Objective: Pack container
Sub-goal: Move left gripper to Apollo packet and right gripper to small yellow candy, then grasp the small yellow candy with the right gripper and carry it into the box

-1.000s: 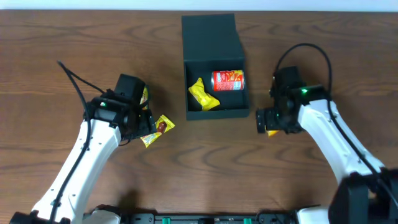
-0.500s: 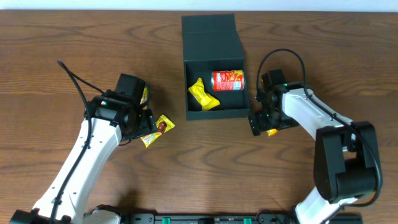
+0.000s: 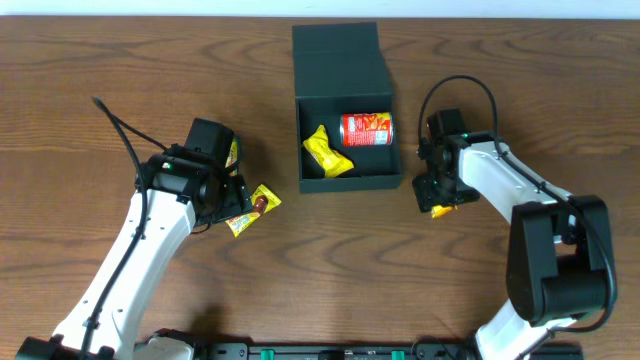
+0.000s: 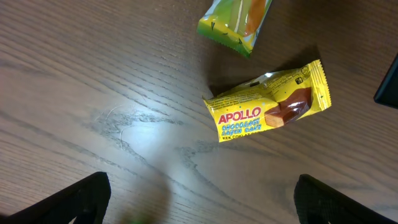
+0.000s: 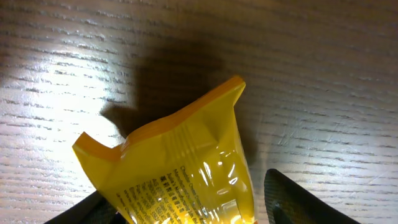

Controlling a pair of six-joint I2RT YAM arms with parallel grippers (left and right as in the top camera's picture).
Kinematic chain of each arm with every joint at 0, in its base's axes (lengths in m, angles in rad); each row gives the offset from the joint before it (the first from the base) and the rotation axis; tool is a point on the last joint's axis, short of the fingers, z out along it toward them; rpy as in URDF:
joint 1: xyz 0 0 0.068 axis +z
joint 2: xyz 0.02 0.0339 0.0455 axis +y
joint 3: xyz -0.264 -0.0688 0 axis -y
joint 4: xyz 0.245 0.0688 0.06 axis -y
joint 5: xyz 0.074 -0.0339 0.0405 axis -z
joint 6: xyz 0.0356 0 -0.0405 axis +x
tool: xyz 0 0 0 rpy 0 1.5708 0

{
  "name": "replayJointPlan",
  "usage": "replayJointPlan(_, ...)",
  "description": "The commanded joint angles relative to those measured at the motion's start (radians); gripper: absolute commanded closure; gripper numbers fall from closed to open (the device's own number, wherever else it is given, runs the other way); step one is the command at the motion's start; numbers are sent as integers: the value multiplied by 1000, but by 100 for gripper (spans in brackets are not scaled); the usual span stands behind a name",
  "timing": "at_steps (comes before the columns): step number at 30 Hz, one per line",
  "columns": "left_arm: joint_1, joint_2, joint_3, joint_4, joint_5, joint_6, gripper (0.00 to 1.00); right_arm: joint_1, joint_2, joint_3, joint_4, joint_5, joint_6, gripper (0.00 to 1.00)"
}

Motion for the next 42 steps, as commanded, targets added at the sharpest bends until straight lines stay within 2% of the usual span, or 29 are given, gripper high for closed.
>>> replayJointPlan(1, 5, 4, 0, 0, -3, -11, 5, -6, 3, -4, -8, 13, 49, 39)
replayJointPlan(7, 5, 4, 0, 6, -3, -11, 5, -6, 3, -4, -12, 6, 78, 49)
replayJointPlan(17, 5, 4, 0, 7, -3, -12, 5, -6, 2, 26, -34, -108, 81, 52)
replayJointPlan(23, 5, 4, 0, 10, -3, -12, 5, -6, 2, 152, -153, -106, 80, 56)
replayJointPlan(33, 5, 4, 0, 30, -3, -12, 5, 0, 2, 382, -307, -107, 82, 56)
replayJointPlan(42, 5, 4, 0, 63, -3, -12, 5, 74, 2, 448, -340, -142, 232, 57)
